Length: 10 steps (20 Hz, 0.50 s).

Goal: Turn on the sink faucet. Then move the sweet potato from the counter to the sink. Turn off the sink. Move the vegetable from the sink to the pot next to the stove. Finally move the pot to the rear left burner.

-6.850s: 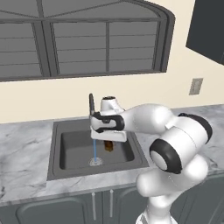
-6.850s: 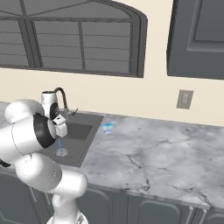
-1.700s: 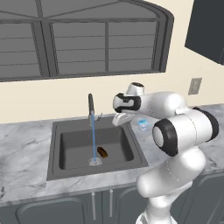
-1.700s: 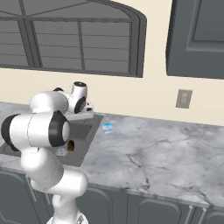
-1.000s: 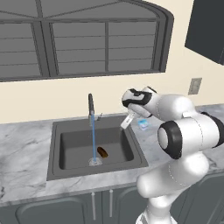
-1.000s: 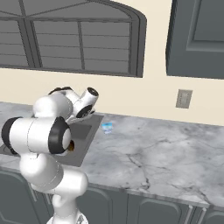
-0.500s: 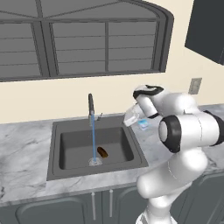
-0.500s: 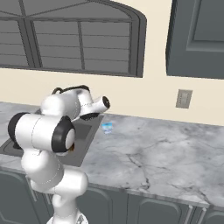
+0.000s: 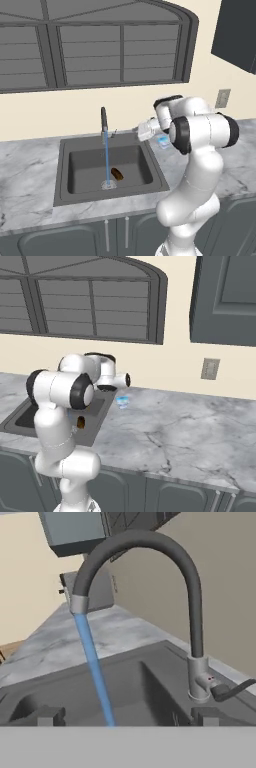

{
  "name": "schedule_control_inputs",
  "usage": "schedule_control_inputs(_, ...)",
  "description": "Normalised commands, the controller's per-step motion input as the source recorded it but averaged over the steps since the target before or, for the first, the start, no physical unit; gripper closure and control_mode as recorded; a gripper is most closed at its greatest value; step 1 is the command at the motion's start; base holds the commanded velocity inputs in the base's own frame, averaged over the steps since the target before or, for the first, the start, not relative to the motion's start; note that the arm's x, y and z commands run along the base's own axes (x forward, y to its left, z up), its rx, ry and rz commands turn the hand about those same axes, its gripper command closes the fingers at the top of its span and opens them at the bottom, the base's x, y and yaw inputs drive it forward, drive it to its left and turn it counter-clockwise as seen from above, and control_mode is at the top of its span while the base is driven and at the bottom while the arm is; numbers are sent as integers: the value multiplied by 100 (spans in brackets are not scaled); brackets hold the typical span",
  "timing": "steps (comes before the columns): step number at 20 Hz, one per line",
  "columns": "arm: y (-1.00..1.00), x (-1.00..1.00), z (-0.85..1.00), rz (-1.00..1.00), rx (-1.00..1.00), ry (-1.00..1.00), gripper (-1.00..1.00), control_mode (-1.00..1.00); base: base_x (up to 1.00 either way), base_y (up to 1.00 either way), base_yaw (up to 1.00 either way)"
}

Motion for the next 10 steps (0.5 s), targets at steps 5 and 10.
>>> schedule_control_inputs(5, 28, 52, -25, 3, 1, 0, -100, -100, 0, 0, 0)
schedule_control_inputs(10, 15, 44, -34, 2, 0, -2, -100, -100, 0, 0, 0)
